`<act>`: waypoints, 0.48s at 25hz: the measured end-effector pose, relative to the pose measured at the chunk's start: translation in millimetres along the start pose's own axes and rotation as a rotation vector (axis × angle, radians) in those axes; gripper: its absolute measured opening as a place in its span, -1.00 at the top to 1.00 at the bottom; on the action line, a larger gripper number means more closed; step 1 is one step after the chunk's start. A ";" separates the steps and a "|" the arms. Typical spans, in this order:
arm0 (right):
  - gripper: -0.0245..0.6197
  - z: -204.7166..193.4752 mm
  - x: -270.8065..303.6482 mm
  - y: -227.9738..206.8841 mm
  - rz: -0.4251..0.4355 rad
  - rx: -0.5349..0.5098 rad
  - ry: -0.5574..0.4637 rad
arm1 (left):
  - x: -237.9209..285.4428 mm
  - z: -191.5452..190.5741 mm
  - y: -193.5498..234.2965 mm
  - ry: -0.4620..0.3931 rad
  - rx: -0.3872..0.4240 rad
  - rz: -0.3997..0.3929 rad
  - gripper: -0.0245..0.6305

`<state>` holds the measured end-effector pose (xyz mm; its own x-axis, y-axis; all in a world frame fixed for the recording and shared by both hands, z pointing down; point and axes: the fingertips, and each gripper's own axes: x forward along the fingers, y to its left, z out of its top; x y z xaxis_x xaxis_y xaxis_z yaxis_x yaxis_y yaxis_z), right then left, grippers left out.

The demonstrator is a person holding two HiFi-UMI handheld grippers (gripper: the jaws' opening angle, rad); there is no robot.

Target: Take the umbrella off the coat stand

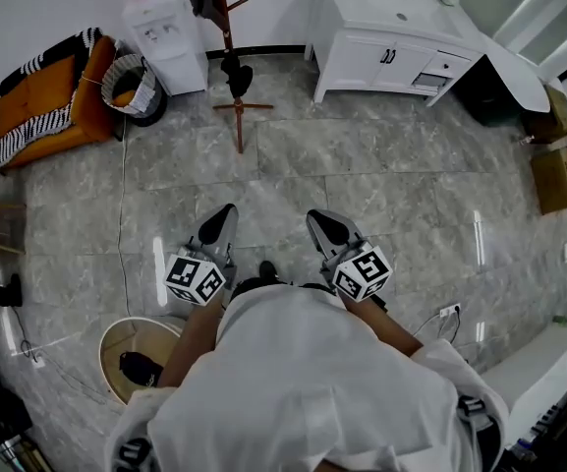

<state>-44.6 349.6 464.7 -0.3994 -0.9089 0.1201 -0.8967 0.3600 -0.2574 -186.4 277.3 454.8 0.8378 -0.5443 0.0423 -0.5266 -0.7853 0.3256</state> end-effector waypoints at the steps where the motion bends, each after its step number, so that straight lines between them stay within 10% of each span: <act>1: 0.88 1.3 10.2 -4.0 0.001 0.004 0.000 | 6.5 -1.6 7.8 0.007 -0.007 -0.004 0.88; 12: 0.88 -0.9 104.3 -60.9 0.083 0.020 0.064 | 86.5 -16.3 82.9 0.060 -0.068 0.063 0.87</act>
<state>-31.8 233.1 493.8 -0.4838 -0.8606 0.1589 -0.8565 0.4283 -0.2880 -155.3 170.0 500.9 0.8118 -0.5714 0.1205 -0.5690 -0.7274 0.3836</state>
